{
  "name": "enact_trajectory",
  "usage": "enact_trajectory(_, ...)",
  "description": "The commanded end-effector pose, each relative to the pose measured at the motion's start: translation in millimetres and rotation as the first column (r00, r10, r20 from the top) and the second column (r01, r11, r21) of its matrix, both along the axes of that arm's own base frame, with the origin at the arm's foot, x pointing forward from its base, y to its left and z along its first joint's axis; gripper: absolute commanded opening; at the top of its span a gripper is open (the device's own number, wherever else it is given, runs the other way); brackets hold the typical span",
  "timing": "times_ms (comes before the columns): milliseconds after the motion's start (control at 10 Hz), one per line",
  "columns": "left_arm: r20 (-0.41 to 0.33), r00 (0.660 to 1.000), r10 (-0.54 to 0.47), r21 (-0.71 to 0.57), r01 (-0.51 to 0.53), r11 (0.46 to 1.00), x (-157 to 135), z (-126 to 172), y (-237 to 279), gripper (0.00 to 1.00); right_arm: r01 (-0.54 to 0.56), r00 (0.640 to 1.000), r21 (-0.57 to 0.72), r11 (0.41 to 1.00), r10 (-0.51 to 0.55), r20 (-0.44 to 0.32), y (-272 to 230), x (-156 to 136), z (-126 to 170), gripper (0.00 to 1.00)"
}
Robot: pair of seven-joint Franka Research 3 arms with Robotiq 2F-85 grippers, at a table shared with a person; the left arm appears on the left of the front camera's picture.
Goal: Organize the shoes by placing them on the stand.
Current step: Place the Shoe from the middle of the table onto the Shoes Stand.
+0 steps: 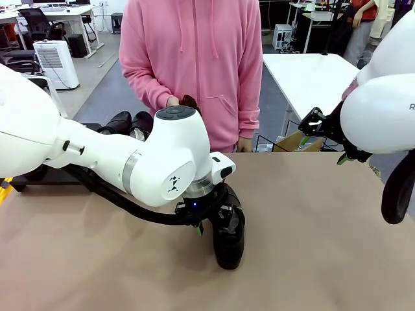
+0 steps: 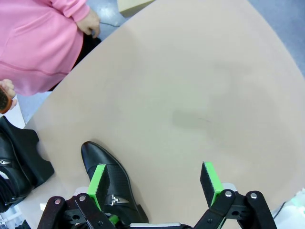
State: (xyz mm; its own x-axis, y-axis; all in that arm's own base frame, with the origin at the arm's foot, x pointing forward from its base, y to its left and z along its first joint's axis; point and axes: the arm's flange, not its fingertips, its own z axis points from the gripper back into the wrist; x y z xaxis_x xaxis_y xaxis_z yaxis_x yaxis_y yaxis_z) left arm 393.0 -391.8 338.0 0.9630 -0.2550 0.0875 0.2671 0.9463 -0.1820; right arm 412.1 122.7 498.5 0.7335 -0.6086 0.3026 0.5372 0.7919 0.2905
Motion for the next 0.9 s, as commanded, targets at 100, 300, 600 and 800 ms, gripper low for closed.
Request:
enact_trajectory(100, 0.000, 0.999, -0.036, 0.003, 0.036, 0.999, 2, 3, -4, 0.00, -0.022, 1.000, -0.006, 1.000, 0.022, 0.006, -2, 1, 3, 1.00)
enact_trajectory(300, -0.023, 0.998, -0.061, -0.004, 0.061, 0.998, 1, 4, -5, 0.00, -0.022, 1.000, -0.006, 1.000, 0.022, 0.006, -2, 1, 3, 1.00)
enact_trajectory(600, -0.040, 0.993, -0.108, -0.029, 0.107, 0.994, -9, 15, 0, 0.00, -0.022, 1.000, -0.006, 1.000, 0.022, 0.006, -2, 1, 3, 1.00)
enact_trajectory(800, -0.009, 0.986, -0.164, -0.105, 0.162, 0.981, -33, 51, 26, 0.00, -0.022, 1.000, -0.006, 1.000, 0.022, 0.006, -2, 1, 3, 1.00)
